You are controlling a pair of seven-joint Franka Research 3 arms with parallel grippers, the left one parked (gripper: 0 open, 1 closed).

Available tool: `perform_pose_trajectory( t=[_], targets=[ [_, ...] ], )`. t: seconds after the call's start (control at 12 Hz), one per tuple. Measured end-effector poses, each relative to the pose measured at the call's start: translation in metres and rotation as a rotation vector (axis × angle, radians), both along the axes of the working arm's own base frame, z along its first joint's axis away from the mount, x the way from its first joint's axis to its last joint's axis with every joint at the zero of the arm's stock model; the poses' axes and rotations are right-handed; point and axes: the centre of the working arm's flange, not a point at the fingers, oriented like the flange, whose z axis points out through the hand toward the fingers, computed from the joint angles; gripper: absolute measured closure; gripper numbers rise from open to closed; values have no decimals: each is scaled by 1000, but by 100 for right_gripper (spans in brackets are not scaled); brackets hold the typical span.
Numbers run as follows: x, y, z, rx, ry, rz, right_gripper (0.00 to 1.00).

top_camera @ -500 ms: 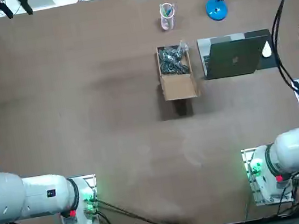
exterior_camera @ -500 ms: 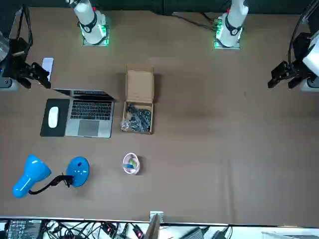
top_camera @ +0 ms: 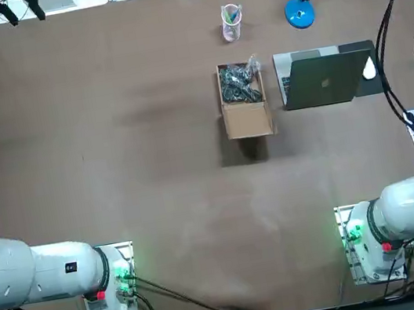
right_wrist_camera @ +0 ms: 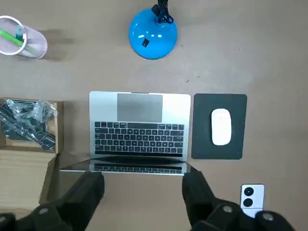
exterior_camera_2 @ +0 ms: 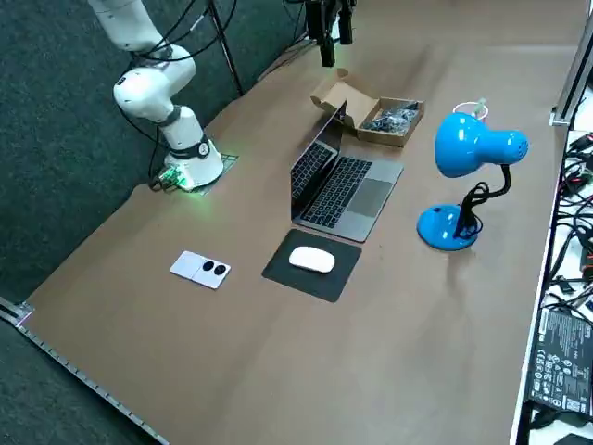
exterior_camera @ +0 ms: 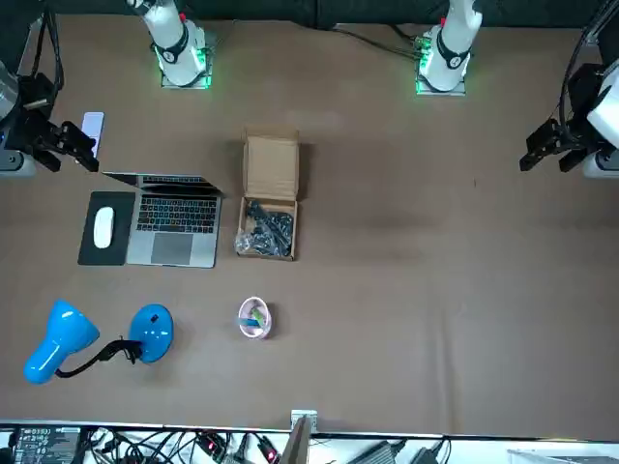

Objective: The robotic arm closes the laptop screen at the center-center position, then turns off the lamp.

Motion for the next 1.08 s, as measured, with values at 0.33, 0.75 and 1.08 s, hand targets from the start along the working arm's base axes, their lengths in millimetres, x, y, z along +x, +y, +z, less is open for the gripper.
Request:
perform_pose_trajectory(
  t=[0.33, 0.75, 1.08],
  targets=[
    [0, 0, 0, 0, 0, 0, 0],
    [0, 0, 0, 0, 1, 0, 0],
    [0, 0, 0, 0, 2, 0, 0]
  ],
)
